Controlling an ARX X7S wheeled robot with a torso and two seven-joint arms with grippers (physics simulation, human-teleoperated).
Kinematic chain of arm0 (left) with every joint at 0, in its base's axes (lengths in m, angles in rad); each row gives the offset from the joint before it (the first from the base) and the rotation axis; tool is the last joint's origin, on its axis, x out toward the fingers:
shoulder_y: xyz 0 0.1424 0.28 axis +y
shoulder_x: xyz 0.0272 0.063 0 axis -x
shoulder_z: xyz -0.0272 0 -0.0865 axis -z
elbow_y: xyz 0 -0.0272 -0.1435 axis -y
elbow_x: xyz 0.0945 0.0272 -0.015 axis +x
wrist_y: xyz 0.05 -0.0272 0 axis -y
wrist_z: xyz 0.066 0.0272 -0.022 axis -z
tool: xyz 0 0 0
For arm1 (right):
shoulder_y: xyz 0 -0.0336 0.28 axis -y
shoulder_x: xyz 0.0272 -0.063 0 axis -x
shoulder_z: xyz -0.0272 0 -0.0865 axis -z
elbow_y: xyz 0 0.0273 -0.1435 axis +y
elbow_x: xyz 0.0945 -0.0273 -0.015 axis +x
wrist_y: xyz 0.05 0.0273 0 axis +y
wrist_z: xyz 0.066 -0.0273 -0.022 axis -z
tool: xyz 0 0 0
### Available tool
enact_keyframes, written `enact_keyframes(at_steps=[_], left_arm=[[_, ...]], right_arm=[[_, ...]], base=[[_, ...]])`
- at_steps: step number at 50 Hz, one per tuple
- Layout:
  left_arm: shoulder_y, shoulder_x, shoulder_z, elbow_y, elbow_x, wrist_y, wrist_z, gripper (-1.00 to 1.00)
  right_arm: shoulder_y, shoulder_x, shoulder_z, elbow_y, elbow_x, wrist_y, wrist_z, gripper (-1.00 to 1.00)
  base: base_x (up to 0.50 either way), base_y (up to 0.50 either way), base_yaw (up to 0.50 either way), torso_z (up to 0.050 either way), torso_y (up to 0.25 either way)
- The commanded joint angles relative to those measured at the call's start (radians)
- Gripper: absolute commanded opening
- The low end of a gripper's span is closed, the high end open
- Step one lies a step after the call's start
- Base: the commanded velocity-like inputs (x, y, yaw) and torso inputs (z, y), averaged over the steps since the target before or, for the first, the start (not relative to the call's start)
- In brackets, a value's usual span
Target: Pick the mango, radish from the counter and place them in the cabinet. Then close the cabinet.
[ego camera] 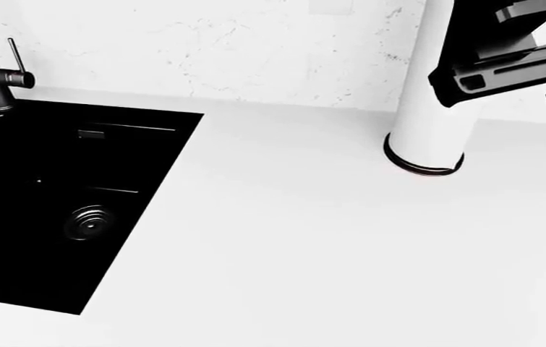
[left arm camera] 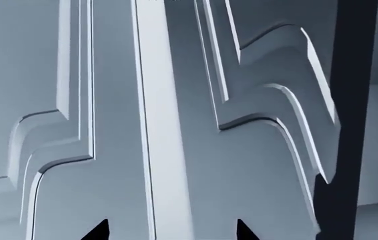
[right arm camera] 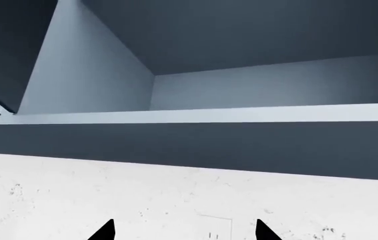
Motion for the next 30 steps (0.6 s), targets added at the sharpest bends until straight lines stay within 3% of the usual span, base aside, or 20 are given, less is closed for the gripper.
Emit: enact_keyframes(at_steps=[1,8,21,30], left_arm=[[0.019,0.139,0.07,0.147,-0.453,0.057,0.178,1.0],[0.01,0.143,0.06,0.174,-0.434,0.1,0.219,1.0],[-0.059,0.125,0.204,0.2,-0.256,0.115,0.375,1.0],[-0.086,0.136,0.239,0.198,-0.22,0.123,0.42,1.0]], right_arm=[[-0.004,-0.002,-0.001,-0.001,-0.005,-0.004,-0.001,1.0],[-0.012,-0.003,-0.002,0.0,-0.011,-0.009,-0.004,1.0],[-0.03,-0.001,0.003,0.0,-0.017,-0.02,-0.009,1.0],[-0.044,0.0,0.005,0.002,-0.026,-0.029,-0.015,1.0]], base=[[0.0,0.0,0.0,0.0,0.0],[0.0,0.0,0.0,0.0,0.0],[0.0,0.0,0.0,0.002,0.0],[0.0,0.0,0.0,0.002,0.0]])
